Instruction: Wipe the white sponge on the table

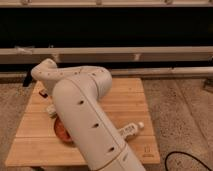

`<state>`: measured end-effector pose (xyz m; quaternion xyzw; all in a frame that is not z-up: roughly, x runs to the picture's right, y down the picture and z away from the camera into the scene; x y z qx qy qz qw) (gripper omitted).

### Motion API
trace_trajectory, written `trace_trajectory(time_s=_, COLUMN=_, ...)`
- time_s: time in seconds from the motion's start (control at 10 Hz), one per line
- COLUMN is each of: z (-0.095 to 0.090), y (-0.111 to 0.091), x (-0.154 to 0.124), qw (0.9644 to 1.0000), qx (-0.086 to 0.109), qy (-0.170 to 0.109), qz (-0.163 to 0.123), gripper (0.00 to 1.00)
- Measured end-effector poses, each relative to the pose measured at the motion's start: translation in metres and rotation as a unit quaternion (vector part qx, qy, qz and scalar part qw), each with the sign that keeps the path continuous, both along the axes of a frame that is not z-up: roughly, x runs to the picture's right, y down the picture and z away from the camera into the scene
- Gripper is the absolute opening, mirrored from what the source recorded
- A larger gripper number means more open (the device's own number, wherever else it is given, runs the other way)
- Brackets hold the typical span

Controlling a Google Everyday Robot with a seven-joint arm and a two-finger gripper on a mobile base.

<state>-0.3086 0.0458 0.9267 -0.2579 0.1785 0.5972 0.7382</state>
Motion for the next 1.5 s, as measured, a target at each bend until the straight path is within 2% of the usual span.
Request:
trace_trajectory(time_s=0.7, z=0.007, y=-0.018, x=-0.002, qw=0.9999, qx=0.006, qy=-0.009, qz=-0.010, gripper=0.01)
trace_trajectory(time_s=0.8, z=0.006, y=-0.019, x=-0.007, qw=0.9998, qx=0.007, qy=-0.011, qz=-0.012, gripper=0.04)
trace_trajectory(time_s=0.9, z=0.006, y=-0.018, x=-0.005, qw=0.9998, qx=0.006, qy=-0.011, qz=-0.013, gripper=0.10)
trace_trajectory(time_s=1.3, z=0.007, y=-0.022, x=-0.006, qw=0.9997, qx=0.009, qy=-0.014, qz=-0.018, gripper=0.48)
trace_trajectory(time_s=1.4, z=0.007, y=-0.023, x=-0.005, qw=0.9997, qx=0.010, qy=-0.014, qz=-0.020, gripper=0.55)
trace_trajectory(time_s=1.5, z=0.007, y=-0.025, x=-0.004, qw=0.9996, qx=0.012, qy=-0.014, qz=-0.021, gripper=0.54)
